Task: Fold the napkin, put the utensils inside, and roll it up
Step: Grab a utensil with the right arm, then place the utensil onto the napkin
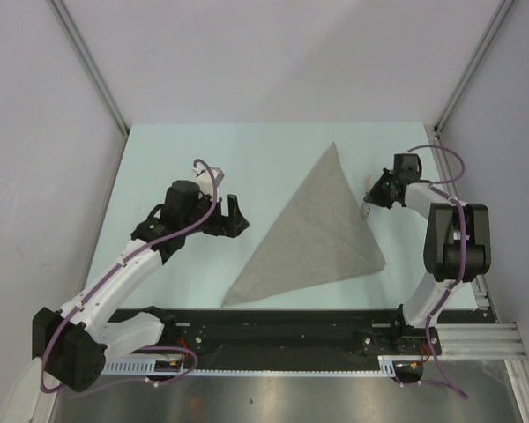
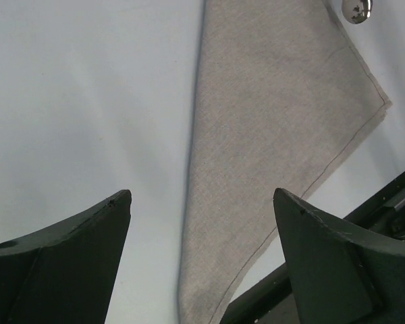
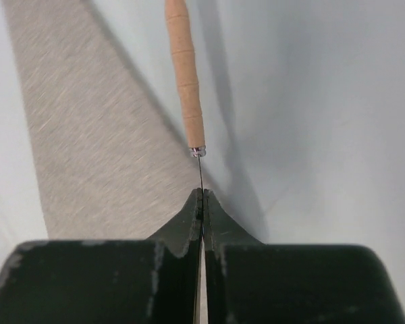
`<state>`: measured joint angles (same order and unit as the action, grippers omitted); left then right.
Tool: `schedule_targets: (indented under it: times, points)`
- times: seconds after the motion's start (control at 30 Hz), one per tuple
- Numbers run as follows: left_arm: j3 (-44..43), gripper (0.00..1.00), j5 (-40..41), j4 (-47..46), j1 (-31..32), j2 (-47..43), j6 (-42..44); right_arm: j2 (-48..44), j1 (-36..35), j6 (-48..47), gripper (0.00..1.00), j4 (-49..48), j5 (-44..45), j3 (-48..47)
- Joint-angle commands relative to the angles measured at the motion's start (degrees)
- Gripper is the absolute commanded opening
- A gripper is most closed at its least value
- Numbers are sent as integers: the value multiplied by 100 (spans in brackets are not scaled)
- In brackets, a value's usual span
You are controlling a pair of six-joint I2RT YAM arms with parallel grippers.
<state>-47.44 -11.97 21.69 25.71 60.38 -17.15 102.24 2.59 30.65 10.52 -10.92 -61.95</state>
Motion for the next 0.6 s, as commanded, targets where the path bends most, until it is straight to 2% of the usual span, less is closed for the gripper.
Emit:
schedule_targets:
  times: [0.0,0.13,0.33,0.57]
  points:
    - [-11,90,-281,-306,-14,1,-334,-722,-1040,-174,0,546,563,-98]
    - [42,91,98,-218,-14,-219,-254,-854,-1866,107,0,1134,1344,-133]
    - [-520,93,405,291,-23,9,422,-548,-3018,1029,0,1784,2180,-264]
    - [-293,93,62,186,-49,-227,308,182,-3835,1794,0,2805,3402,-1325]
